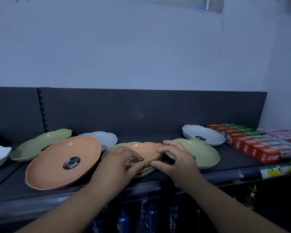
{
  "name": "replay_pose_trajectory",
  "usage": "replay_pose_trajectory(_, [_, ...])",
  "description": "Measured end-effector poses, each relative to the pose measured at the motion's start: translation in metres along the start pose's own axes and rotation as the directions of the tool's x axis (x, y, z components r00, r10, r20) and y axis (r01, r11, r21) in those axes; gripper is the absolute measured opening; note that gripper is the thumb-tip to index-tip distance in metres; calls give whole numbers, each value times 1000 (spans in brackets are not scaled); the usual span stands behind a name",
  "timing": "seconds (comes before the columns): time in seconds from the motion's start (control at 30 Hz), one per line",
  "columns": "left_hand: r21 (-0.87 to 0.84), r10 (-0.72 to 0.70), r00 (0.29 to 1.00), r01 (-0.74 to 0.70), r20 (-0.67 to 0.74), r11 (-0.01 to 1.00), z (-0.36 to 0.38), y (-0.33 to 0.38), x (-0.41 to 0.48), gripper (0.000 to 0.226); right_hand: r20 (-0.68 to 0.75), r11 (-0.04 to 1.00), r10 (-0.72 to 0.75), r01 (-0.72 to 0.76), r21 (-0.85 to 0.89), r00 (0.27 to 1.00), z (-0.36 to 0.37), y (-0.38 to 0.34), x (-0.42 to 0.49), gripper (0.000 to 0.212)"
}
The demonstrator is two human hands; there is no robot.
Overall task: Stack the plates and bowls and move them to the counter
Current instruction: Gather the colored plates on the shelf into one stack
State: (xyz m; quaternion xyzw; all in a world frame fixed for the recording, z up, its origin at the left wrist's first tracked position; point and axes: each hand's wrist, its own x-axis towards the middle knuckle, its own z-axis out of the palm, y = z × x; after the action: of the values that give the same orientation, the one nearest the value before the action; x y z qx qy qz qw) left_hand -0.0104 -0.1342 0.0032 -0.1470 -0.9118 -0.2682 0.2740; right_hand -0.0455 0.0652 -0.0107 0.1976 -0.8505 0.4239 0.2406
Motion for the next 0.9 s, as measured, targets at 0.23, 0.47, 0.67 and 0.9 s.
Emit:
replay_pose_trajectory(0.23, [-64, 138, 990, -139, -23, 988, 26, 55, 18, 26, -131, 980, 101, -121, -157, 986, -54, 37, 10, 20])
replay_pose_trajectory(0.47, [-100, 118, 987, -107, 111, 989, 100, 98, 31, 49, -98, 918, 253, -270, -289, 963, -99, 87, 8, 43])
replay_pose_trajectory(0.67, [68, -148, 959, 135, 240, 989, 138, 110, 42, 75, 18, 904, 303, -282, -322, 953, -112, 113, 11, 60])
replay_pose_trajectory(0.9, [94, -273, 926, 257, 260, 962, 155, 114, 45, 79, 53, 910, 341, -316, -267, 939, -114, 119, 10, 61])
